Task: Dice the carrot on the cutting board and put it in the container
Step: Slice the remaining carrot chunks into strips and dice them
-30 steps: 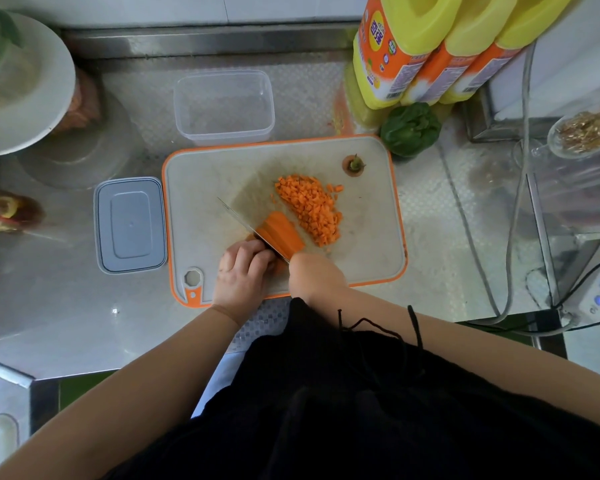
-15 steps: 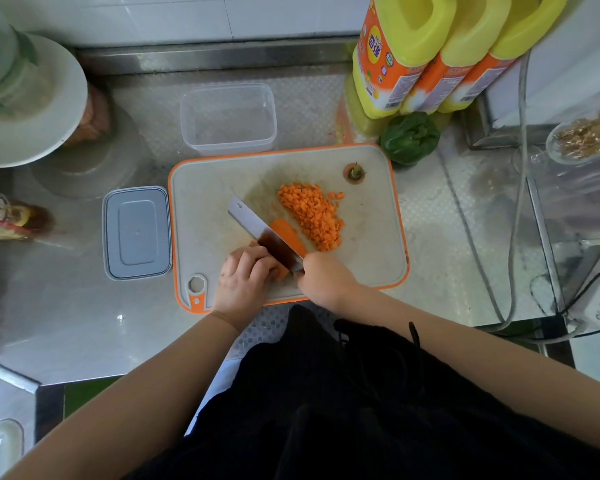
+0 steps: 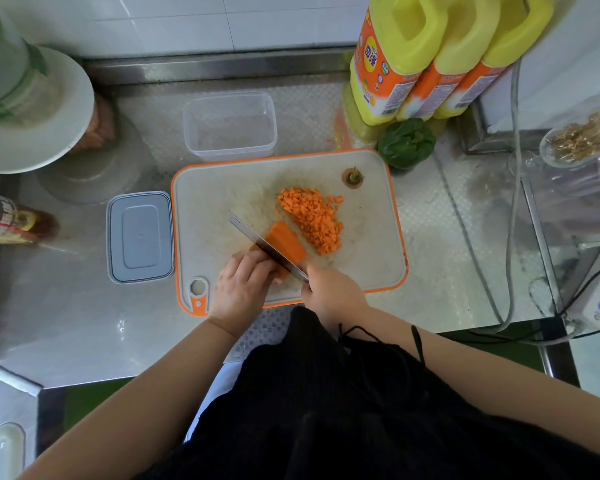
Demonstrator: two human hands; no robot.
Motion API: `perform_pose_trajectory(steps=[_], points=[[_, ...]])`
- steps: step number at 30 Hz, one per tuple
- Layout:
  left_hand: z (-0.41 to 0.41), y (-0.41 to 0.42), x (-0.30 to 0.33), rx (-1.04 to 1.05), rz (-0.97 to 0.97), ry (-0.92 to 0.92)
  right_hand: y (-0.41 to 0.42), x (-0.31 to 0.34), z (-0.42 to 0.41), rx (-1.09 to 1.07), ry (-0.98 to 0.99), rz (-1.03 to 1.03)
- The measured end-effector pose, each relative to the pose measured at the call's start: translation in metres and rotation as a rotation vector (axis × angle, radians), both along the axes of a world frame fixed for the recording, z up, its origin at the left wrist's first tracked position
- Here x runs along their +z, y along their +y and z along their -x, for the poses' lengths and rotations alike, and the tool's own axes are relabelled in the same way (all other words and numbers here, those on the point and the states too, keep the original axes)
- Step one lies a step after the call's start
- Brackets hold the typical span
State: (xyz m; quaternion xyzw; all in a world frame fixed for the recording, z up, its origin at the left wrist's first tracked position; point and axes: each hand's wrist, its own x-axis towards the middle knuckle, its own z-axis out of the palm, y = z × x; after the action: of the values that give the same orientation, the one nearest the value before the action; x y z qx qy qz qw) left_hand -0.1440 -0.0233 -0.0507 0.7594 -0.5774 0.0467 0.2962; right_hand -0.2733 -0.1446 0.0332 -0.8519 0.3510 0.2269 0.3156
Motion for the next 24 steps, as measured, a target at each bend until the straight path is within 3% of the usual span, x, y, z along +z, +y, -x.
perform_pose_trajectory(steps=[10,20,24], points=[[-0.001,0.001,-0.001,-0.021,0.008,0.002,0.001,0.0,0.002,-0.072,-0.078,-0.01],[-0.003,0.0,0.008,-0.041,0.003,0.031,-0.002,0.013,0.005,-0.158,-0.032,-0.009],[-0.003,0.0,0.009,-0.044,0.036,0.033,0.002,0.019,0.001,-0.091,0.008,-0.023]])
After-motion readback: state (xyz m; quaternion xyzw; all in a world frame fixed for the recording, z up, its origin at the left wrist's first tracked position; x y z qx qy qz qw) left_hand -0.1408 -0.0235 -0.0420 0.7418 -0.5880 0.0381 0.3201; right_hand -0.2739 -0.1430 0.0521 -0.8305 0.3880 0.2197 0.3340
